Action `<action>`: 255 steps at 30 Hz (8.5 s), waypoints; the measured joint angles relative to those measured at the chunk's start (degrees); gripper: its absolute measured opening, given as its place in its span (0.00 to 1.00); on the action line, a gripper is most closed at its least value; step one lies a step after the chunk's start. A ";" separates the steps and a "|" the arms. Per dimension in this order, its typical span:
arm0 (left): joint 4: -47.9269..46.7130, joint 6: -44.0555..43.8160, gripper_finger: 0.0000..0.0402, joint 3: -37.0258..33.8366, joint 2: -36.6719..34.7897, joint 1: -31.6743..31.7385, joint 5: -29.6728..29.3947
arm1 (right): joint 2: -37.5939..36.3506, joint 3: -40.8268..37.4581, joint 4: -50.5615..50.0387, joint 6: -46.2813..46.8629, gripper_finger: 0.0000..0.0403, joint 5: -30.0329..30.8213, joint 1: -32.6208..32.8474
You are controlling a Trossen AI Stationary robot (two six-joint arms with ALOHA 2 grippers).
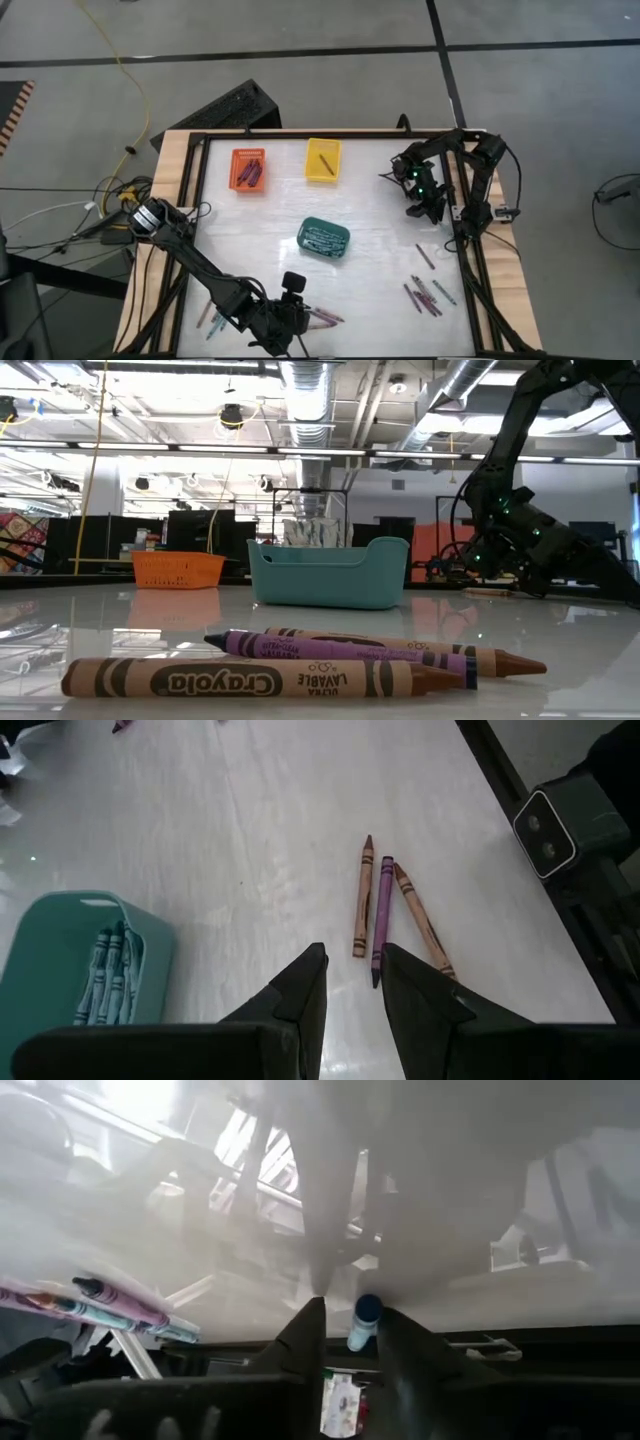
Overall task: Sort crayons
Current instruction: Put the blue crayon into the blue bin
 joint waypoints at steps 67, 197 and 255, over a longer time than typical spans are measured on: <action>-12.38 -11.97 0.22 0.00 0.00 -2.39 0.30 | -30.75 32.38 21.82 7.11 0.00 -7.10 37.15; -3.38 -13.44 0.22 -0.02 0.00 -5.55 -12.58 | -18.52 4.97 27.05 -8.53 0.01 14.81 -12.52; -19.80 -32.40 0.22 -0.02 0.00 -10.00 -1.97 | -15.03 25.44 42.06 12.09 0.00 7.38 47.91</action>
